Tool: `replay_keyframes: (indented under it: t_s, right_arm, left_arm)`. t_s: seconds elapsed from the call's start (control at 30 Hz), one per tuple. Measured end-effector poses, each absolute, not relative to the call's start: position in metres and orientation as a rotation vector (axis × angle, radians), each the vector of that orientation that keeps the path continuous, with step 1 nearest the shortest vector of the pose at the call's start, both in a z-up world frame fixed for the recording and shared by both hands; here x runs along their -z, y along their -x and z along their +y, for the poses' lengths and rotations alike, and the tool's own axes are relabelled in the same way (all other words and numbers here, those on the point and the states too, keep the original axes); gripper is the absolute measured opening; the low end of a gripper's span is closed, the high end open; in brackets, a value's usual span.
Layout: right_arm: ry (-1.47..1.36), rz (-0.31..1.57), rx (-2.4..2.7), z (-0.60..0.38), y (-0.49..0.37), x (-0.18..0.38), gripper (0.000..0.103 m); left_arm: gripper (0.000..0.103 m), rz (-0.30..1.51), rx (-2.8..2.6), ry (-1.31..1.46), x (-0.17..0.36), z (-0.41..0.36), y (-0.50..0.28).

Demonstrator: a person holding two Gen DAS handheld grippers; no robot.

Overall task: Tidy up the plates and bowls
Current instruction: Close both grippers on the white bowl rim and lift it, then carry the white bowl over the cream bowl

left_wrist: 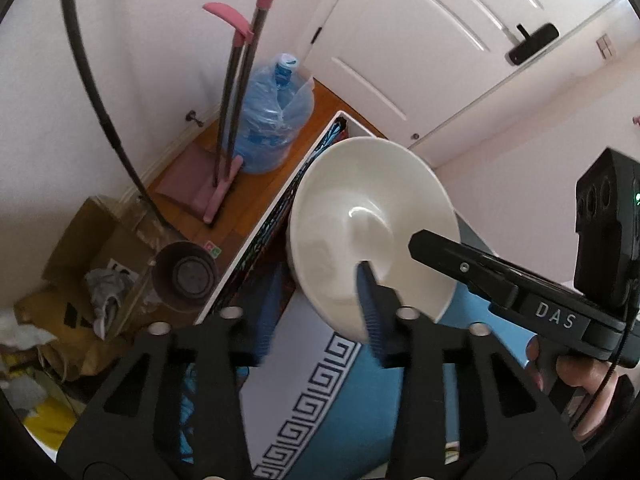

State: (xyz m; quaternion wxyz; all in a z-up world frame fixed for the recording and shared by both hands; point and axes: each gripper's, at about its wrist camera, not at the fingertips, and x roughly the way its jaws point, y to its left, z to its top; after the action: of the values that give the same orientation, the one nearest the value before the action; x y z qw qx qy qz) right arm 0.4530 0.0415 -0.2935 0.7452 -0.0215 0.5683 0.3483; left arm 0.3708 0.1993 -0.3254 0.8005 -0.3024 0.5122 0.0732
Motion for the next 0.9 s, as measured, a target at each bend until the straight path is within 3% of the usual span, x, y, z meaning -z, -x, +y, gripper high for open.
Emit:
replay_keyframes:
  t_s: [0.1,0.13,0.57,0.9]
  right_arm:
    - [0.051,1.262,-0.772,0.045,-0.453,0.298,0.019]
    - [0.050,1.259,-0.769,0.045,-0.452,0.299,0.016]
    - [0.046,1.197,-0.758,0.037,-0.436,0.284,0.016]
    - [-0.028,1.072,-0.724,-0.016,-0.396,0.221,0.016]
  left_arm:
    - [0.023,1.092,-0.164,0.626,0.329,0.200,-0.373]
    - [0.023,1.089,-0.163,0.624,0.329,0.201,-0.374]
    - [0.023,1.065,-0.154,0.510,0.311,0.186,-0.369]
    - [0.023,0.970,-0.088,0.407,0.239,0.132,-0.342]
